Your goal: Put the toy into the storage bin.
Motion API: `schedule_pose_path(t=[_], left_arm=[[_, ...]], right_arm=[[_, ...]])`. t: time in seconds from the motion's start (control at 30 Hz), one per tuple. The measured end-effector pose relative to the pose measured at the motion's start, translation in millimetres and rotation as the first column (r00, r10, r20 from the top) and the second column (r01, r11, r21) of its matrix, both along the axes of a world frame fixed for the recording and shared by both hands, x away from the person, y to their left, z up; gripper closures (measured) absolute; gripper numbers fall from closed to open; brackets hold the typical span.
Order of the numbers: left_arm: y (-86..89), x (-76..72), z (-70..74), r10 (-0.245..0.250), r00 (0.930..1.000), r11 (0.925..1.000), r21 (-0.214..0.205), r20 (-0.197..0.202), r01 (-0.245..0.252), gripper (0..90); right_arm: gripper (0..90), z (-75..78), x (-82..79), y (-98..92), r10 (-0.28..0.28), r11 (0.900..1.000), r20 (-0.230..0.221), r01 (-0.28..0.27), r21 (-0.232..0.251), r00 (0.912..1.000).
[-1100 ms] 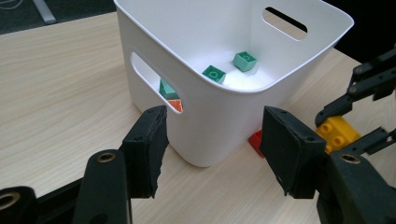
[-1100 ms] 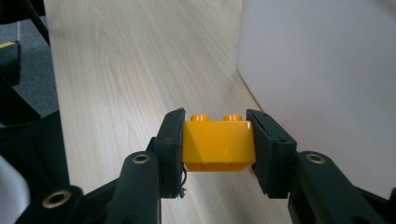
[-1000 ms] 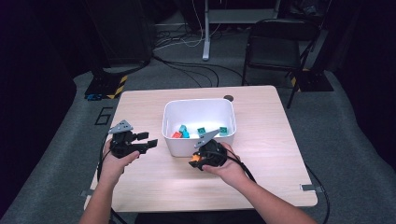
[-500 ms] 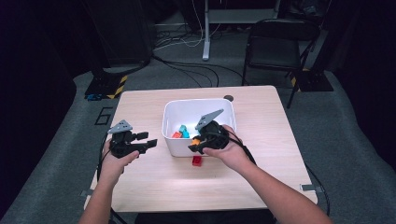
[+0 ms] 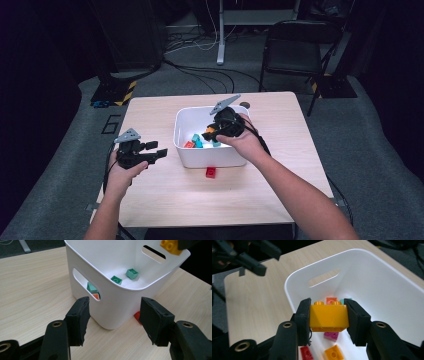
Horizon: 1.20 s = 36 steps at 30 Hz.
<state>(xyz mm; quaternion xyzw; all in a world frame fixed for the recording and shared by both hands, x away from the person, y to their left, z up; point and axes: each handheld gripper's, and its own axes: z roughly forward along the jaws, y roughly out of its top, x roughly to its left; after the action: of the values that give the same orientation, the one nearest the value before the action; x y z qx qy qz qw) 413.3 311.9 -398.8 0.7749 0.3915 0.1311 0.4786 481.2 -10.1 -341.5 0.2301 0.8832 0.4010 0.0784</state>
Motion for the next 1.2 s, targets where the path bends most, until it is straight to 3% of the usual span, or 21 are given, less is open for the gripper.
schedule_pose_path(t=[0.23,0.33,0.63,0.87,1.1,1.2], left_arm=[[-0.1,0.5,-0.6,-0.003,1.0,1.0,0.003,-0.004,0.003,41.3],[0.6,0.8,-1.1,-0.001,1.0,1.0,-0.002,-0.002,0.001,41.3],[1.0,1.3,-1.7,-0.001,1.0,1.0,-0.003,-0.008,0.001,41.3],[2.6,1.8,-1.6,-0.002,1.0,1.0,-0.002,-0.005,0.002,41.3],[4.5,1.4,-0.8,0.005,1.0,0.9999,-0.009,-0.002,-0.005,41.3],[5.2,1.7,-0.8,0.005,1.0,1.0,-0.007,0.0,-0.005,41.3]], right_arm=[[58.4,-1.0,26.6,5.1,-0.037,0.9993,0.043,0.037,-0.006,0.9984],[58.4,-3.2,37.4,7.9,-0.059,0.9983,0.04,0.059,-0.001,0.9975],[58.4,-17.9,65.0,17.6,-0.09,0.9959,-0.001,0.09,0.0,0.9959],[58.4,-36.5,77.4,27.7,-0.089,0.9946,-0.004,0.089,-0.054,0.996],[57.9,-49.5,87.8,31.5,-0.112,0.9886,-0.042,0.107,-0.105,0.9928],[53.7,-50.4,88.8,30.9,-0.117,0.9893,-0.059,0.111,-0.094,0.9914]])
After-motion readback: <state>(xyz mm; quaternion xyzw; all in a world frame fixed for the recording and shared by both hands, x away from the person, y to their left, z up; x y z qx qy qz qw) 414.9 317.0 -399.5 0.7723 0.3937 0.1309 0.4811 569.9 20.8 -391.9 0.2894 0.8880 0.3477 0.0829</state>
